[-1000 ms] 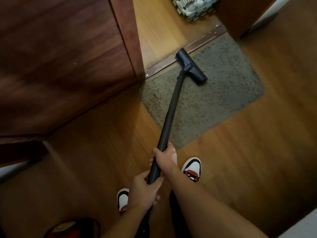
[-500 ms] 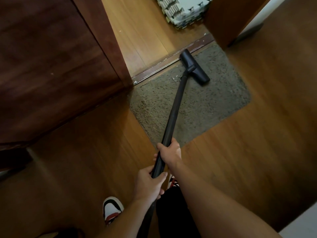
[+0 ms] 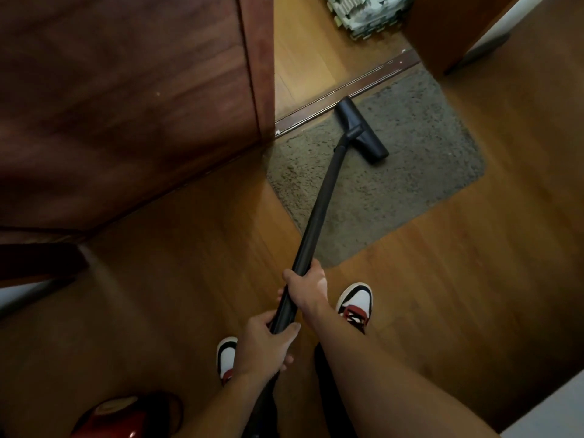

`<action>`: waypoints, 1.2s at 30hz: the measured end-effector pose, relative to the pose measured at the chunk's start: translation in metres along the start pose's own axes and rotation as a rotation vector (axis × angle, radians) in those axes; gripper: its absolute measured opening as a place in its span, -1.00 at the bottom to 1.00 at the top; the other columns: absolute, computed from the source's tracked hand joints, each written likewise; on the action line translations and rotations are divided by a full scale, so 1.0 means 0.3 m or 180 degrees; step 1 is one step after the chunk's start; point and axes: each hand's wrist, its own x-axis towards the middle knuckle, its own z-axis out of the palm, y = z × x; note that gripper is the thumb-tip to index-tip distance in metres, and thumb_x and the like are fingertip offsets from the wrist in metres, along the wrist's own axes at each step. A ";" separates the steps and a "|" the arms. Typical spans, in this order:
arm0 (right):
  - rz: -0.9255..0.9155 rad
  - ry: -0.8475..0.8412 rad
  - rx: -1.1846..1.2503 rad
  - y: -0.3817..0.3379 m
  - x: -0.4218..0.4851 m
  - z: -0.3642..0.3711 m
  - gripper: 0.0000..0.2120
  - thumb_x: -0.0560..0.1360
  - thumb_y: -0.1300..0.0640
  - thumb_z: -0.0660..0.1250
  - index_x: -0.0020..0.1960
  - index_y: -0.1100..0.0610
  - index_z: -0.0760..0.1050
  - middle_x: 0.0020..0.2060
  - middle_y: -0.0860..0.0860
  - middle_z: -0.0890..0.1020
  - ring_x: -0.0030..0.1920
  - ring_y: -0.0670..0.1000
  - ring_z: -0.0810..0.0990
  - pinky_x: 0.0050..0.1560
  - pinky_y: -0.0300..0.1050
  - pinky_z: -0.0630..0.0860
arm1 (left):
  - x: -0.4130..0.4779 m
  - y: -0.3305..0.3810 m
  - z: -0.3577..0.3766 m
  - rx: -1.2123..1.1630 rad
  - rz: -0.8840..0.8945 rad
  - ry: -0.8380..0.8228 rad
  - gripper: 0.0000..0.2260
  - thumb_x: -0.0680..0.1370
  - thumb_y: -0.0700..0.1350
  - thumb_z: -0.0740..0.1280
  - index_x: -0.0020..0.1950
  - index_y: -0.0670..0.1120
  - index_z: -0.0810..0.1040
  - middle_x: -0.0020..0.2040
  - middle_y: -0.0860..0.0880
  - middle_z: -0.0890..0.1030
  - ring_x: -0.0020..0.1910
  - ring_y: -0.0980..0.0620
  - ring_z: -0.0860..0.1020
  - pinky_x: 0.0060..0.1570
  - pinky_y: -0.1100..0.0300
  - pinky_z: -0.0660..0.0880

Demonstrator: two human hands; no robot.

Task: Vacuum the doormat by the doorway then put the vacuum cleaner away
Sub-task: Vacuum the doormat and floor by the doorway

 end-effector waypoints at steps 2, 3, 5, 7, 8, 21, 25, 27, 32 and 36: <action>-0.0005 -0.0024 -0.0053 0.032 -0.026 0.065 -0.69 0.57 0.23 0.36 0.24 0.15 0.34 -0.16 0.19 0.62 -0.49 0.02 0.62 -0.48 -0.13 0.57 | -0.008 -0.059 -0.052 -0.0090 -0.0048 0.0028 -0.92 0.55 -0.04 0.45 -0.10 0.14 0.61 -0.43 -0.11 0.64 -0.51 0.02 0.56 -0.44 0.17 0.53; -0.0003 -0.0046 -0.0053 0.046 -0.041 0.096 -0.68 0.57 0.23 0.36 0.26 0.14 0.33 -0.15 0.19 0.62 -0.48 0.02 0.62 -0.47 -0.12 0.58 | -0.012 -0.086 -0.078 -0.0150 -0.0093 0.0044 -0.94 0.54 -0.04 0.45 -0.08 0.13 0.63 -0.43 -0.13 0.64 -0.49 -0.02 0.56 -0.41 0.15 0.54; 0.0009 -0.0102 -0.0040 0.073 -0.072 0.148 -0.65 0.58 0.21 0.36 0.30 0.10 0.32 -0.12 0.18 0.63 -0.45 0.03 0.63 -0.45 -0.09 0.60 | -0.021 -0.135 -0.125 -0.0204 -0.0156 0.0040 -0.96 0.53 -0.02 0.46 -0.03 0.08 0.66 -0.42 -0.15 0.64 -0.45 -0.08 0.58 -0.37 0.11 0.56; 0.0010 -0.0127 -0.0036 0.099 -0.101 0.193 -0.63 0.59 0.21 0.36 0.31 0.08 0.30 -0.13 0.17 0.63 -0.45 0.04 0.63 -0.44 -0.08 0.62 | -0.030 -0.176 -0.165 -0.0232 -0.0208 0.0018 -0.92 0.54 -0.03 0.46 0.01 0.03 0.67 -0.42 -0.14 0.64 -0.42 -0.09 0.59 -0.38 0.12 0.54; -0.0001 -0.0114 -0.0038 0.111 -0.113 0.213 -0.63 0.58 0.21 0.37 0.31 0.09 0.30 -0.14 0.17 0.63 -0.44 0.04 0.63 -0.43 -0.06 0.63 | -0.036 -0.192 -0.182 -0.0254 -0.0237 0.0023 -0.92 0.54 -0.04 0.45 0.02 0.02 0.66 -0.41 -0.14 0.64 -0.42 -0.08 0.58 -0.39 0.13 0.53; -0.0007 -0.0087 -0.0031 0.135 -0.131 0.209 -0.68 0.58 0.24 0.36 0.27 0.13 0.34 -0.20 0.21 0.63 -0.46 0.04 0.62 -0.41 -0.01 0.65 | -0.056 -0.212 -0.169 -0.0318 -0.0289 0.0078 -0.94 0.53 -0.11 0.45 -0.02 -0.04 0.67 -0.41 -0.15 0.60 -0.46 -0.07 0.56 -0.42 0.14 0.50; -0.0058 -0.0070 0.0011 0.099 -0.091 0.145 -0.73 0.58 0.26 0.35 0.22 0.14 0.35 -0.27 0.18 0.60 -0.49 0.03 0.58 -0.49 -0.11 0.56 | -0.041 -0.146 -0.114 -0.0338 -0.0258 0.0015 -0.92 0.54 -0.06 0.44 0.03 0.04 0.65 -0.45 -0.14 0.60 -0.49 -0.05 0.54 -0.40 0.14 0.49; -0.0088 -0.0055 0.0012 0.078 -0.058 0.112 -0.73 0.57 0.26 0.35 0.22 0.14 0.36 -0.25 0.19 0.60 -0.49 0.04 0.59 -0.47 -0.10 0.57 | -0.032 -0.102 -0.084 -0.0353 -0.0194 -0.0004 -0.94 0.54 -0.06 0.44 -0.04 0.11 0.62 -0.46 -0.13 0.60 -0.50 -0.02 0.54 -0.40 0.13 0.49; -0.0113 -0.0016 -0.0009 0.016 0.027 0.009 -0.66 0.55 0.25 0.36 0.26 0.13 0.36 -0.25 0.20 0.63 -0.45 0.08 0.64 -0.40 0.02 0.65 | -0.005 0.009 0.013 -0.0269 -0.0037 0.0058 -0.84 0.55 -0.05 0.44 -0.16 0.19 0.55 -0.42 -0.12 0.62 -0.50 0.00 0.56 -0.41 0.14 0.51; -0.0074 -0.0015 -0.0024 -0.052 0.083 -0.087 -0.69 0.54 0.25 0.36 0.24 0.16 0.37 -0.19 0.25 0.63 -0.49 0.04 0.62 -0.45 -0.06 0.60 | 0.025 0.098 0.106 -0.0342 -0.0030 0.0091 -0.88 0.55 -0.04 0.44 -0.15 0.14 0.59 -0.39 -0.11 0.63 -0.47 -0.01 0.59 -0.39 0.12 0.53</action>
